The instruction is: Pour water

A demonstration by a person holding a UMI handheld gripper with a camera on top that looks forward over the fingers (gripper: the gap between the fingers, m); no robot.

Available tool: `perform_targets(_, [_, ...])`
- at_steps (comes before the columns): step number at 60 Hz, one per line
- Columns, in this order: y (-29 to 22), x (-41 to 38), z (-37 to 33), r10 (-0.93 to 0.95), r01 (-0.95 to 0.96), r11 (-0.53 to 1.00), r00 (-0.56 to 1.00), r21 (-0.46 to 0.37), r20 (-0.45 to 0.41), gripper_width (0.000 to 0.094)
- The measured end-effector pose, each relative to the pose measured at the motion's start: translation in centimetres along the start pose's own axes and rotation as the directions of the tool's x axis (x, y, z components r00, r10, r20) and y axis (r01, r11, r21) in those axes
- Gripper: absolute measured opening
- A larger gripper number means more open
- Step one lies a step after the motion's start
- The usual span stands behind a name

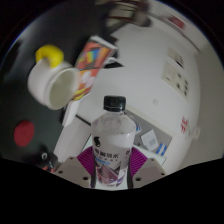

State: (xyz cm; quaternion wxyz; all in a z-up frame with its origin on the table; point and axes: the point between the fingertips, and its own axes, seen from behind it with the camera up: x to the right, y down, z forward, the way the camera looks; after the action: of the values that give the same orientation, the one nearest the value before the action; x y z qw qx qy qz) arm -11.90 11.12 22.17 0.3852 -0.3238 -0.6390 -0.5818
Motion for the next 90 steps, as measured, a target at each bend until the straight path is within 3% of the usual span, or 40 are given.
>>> perform_targets(7, [2.8,4.4,-1.7,0.457,-0.458,0.889,0.889,-0.015,-0.033,0.0400])
perform_targets(11, [5.1,6.7,-2.1,0.732,-0.732,0.681,0.680,-0.004,-0.045,0.0401])
perform_targets(16, [6.8,6.9,-2.6,0.942,-0.942,0.333,0.334,-0.033,-0.018,0.0402])
perform_targets(23, [7.5,5.0,-2.9,0.992,-0.991,-0.116,-0.119,-0.069,0.052,0.0401])
perform_targets(28, [4.9,2.1,-2.9,0.955,-0.951,-0.287,-0.294,-0.119,0.043,0.0400])
perform_targets(32, [6.4,-1.9,-3.0,0.917,-0.912,-0.377,-0.392,-0.164,0.072,0.0400])
perform_targets(41, [3.5,-10.4,-2.0,0.877,-0.851,-0.453,-0.480,-0.266,0.041,0.0402])
perform_targets(55, [-1.0,-18.6,-2.5,0.872,-0.823,-0.434,-0.486,-0.367,0.056,0.0410])
perform_targets(66, [-0.7,-18.4,-2.7,0.876,-0.845,-0.452,-0.481,-0.285,0.040,0.0418])
perform_targets(73, [-0.9,-18.4,-2.7,0.888,-0.854,-0.429,-0.459,-0.295,0.038,0.0567])
perform_targets(78, [-1.6,-19.1,-3.5,0.880,-0.829,-0.432,-0.474,-0.355,0.036,0.0859])
perform_targets(81, [-1.4,-19.4,-4.2,0.877,-0.815,-0.441,-0.481,-0.377,0.015,0.0824])
perform_targets(90, [-0.3,-17.7,-8.2,0.897,-0.817,-0.417,-0.440,-0.398,-0.039,0.0846])
